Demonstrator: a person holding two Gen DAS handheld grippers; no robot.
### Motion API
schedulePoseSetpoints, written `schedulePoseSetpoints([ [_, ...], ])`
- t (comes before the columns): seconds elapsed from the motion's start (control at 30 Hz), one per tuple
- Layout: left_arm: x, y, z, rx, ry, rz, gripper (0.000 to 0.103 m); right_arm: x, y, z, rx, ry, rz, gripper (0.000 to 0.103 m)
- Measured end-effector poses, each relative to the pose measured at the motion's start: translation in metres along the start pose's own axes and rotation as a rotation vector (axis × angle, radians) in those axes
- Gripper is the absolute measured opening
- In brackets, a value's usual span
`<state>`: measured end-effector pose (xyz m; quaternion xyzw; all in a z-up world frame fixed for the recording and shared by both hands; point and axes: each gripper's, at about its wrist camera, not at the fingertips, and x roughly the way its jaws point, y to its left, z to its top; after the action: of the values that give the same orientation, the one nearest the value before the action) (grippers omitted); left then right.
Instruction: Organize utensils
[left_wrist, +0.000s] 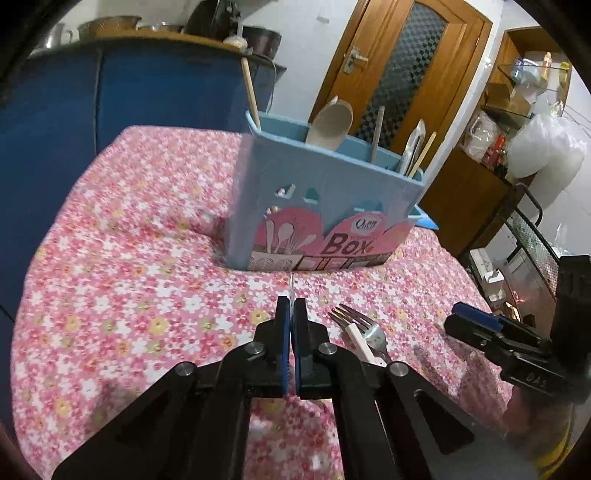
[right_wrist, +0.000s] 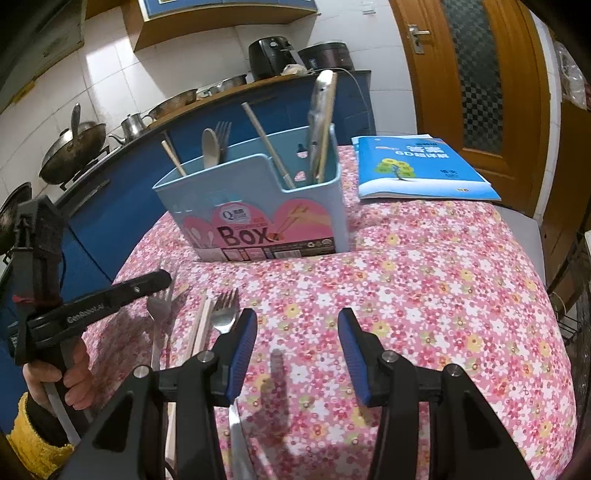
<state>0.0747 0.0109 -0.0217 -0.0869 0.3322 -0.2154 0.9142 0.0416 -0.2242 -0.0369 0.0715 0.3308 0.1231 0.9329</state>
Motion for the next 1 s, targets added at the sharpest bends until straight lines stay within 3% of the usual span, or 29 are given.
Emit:
schedulePoseSetpoints([
  [0.47, -0.048, 0.023, 0.003, -0.027, -0.104, 0.040, 0.000, 0.030, 0.037, 0.001, -0.105, 0.102, 0.063, 0.047],
  [0.67, -0.051, 0.029, -0.001, -0.051, -0.110, 0.036, 0.000, 0.033, 0.052, 0.009, -0.151, 0.093, 0.036, 0.047],
  [1.0, -0.051, 0.031, -0.003, -0.061, -0.115, 0.032, 0.000, 0.038, 0.039, -0.001, -0.043, 0.161, 0.074, 0.044],
])
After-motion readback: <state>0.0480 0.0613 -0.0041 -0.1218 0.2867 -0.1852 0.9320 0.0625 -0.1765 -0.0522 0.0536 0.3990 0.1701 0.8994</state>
